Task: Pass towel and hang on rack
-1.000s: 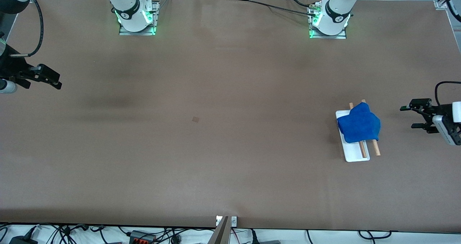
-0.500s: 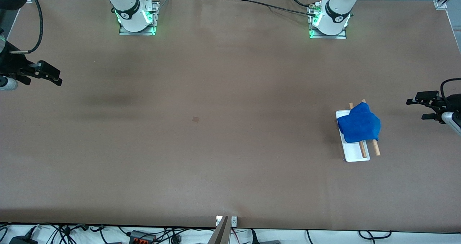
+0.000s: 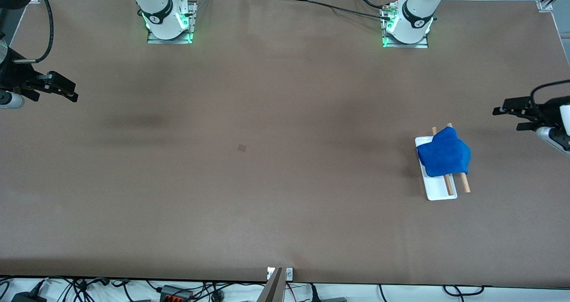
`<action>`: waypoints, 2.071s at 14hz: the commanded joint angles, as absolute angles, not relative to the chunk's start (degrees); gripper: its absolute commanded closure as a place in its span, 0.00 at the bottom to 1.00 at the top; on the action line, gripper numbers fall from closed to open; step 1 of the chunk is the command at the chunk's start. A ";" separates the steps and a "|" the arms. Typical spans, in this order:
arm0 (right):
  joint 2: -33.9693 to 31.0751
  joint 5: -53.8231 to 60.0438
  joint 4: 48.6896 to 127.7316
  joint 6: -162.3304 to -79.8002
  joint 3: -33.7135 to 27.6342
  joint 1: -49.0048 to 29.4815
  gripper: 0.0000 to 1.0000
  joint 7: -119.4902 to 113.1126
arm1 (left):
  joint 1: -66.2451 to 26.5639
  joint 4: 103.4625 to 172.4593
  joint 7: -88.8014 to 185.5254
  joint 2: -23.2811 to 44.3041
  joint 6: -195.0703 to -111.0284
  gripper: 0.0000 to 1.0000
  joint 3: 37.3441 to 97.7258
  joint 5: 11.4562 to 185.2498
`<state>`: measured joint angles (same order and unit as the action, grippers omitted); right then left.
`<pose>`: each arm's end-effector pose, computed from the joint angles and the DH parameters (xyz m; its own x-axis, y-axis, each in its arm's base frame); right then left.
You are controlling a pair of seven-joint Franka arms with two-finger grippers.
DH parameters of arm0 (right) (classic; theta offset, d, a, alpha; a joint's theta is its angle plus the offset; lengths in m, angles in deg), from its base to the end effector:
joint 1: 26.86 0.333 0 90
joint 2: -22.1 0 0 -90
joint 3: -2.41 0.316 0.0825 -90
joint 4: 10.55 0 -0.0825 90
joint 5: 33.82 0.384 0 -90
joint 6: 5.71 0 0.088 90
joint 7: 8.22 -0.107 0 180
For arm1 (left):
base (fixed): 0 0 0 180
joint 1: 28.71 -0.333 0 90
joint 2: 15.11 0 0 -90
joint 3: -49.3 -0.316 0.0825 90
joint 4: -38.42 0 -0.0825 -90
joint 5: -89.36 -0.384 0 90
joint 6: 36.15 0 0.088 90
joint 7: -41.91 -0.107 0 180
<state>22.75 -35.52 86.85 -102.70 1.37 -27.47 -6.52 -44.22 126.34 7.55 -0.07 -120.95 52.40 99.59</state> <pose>0.5581 -0.0190 0.5801 1.0000 0.0045 0.0033 0.0044 -0.9996 0.0294 0.5946 0.1133 0.4842 0.9117 -0.3824 -0.1502 -0.3186 -0.8889 0.3290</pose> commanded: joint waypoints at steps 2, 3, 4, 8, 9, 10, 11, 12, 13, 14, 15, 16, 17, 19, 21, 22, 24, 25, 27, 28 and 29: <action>26.76 -35.67 91.66 -103.36 1.88 -27.74 0.00 -6.73 | -43.13 133.86 13.77 -7.97 -121.84 0.00 54.65 97.80; 26.94 -35.67 91.93 -103.44 1.88 -27.74 0.00 -6.73 | -43.04 134.92 16.57 -9.12 -121.93 0.00 55.44 96.67; 26.85 -35.67 91.93 -103.88 1.88 -27.74 0.00 -6.73 | -43.04 135.71 19.64 -10.44 -121.93 0.00 57.80 96.05; 26.24 -35.49 90.79 -104.15 1.80 -27.91 0.00 -6.73 | -43.22 137.91 32.41 -13.44 -121.84 0.00 62.13 95.87; 26.24 -35.41 90.62 -103.71 1.62 -28.00 0.00 -6.73 | -43.22 138.18 32.59 -13.61 -121.93 0.00 62.13 95.87; 26.32 -35.41 90.61 -103.62 1.36 -28.00 0.00 -6.64 | -43.22 139.22 32.59 -14.14 -122.37 0.00 62.22 95.87; 26.32 -35.41 90.35 -103.44 1.35 -28.00 0.00 -6.29 | -43.48 140.02 32.51 -14.49 -123.24 0.00 62.30 95.87; 26.50 -35.41 90.18 -103.18 1.44 -28.00 0.00 -5.94 | -43.48 140.20 32.51 -14.58 -123.25 0.00 62.31 95.87; 26.59 -35.49 89.74 -101.96 1.62 -27.92 0.00 -5.85 | -43.48 140.81 32.51 -14.93 -123.51 0.00 62.31 95.87; 26.50 -35.49 89.30 -100.73 1.71 -27.91 0.00 -5.85 | -43.57 142.30 32.33 -16.07 -124.30 0.00 62.31 95.87; 26.59 -35.49 89.12 -100.28 1.71 -27.91 0.00 -5.85 | -43.48 144.57 31.90 -17.64 -126.13 0.00 62.39 95.87; 26.59 -35.58 89.12 -100.28 1.71 -27.91 0.00 -5.85 | -43.48 146.86 31.63 -19.31 -127.63 0.00 62.39 95.87; 26.50 -35.58 89.12 -100.28 1.71 -27.91 0.00 -5.76 | -43.48 147.58 30.24 -20.02 -128.95 0.00 62.48 95.78; 26.41 -35.58 89.12 -100.80 1.71 -27.91 0.00 -5.76 | -43.48 147.23 25.84 -19.77 -131.15 0.00 62.48 95.17; 26.41 -35.76 89.12 -100.98 1.62 -28.00 0.00 -5.67 | -43.39 146.88 25.65 -19.59 -131.16 0.00 62.57 95.07; 26.41 -35.76 89.29 -100.98 1.71 -28.00 0.00 -5.50 | -43.39 146.01 25.39 -19.33 -131.07 0.00 62.57 95.07; 26.50 -35.76 89.30 -100.98 1.62 -27.91 0.00 -5.58 | -43.39 145.65 25.39 -18.80 -131.07 0.00 62.48 95.07; 26.41 -35.50 89.30 -101.07 1.62 -28.00 0.00 -5.58 | -43.39 145.56 25.39 -18.71 -131.07 0.00 62.48 95.07; 26.41 -35.58 89.38 -101.07 1.62 -27.91 0.00 -5.58 | -43.39 145.21 25.39 -18.45 -131.07 0.00 62.39 94.99; 26.41 -35.58 89.38 -101.16 1.62 -28.00 0.00 -5.58 | -43.48 145.21 25.39 -18.28 -131.07 0.00 62.39 94.90; 26.41 -35.58 89.38 -101.07 1.62 -28.00 0.00 -5.50 | -43.48 145.12 25.39 -18.19 -131.16 0.00 62.39 94.90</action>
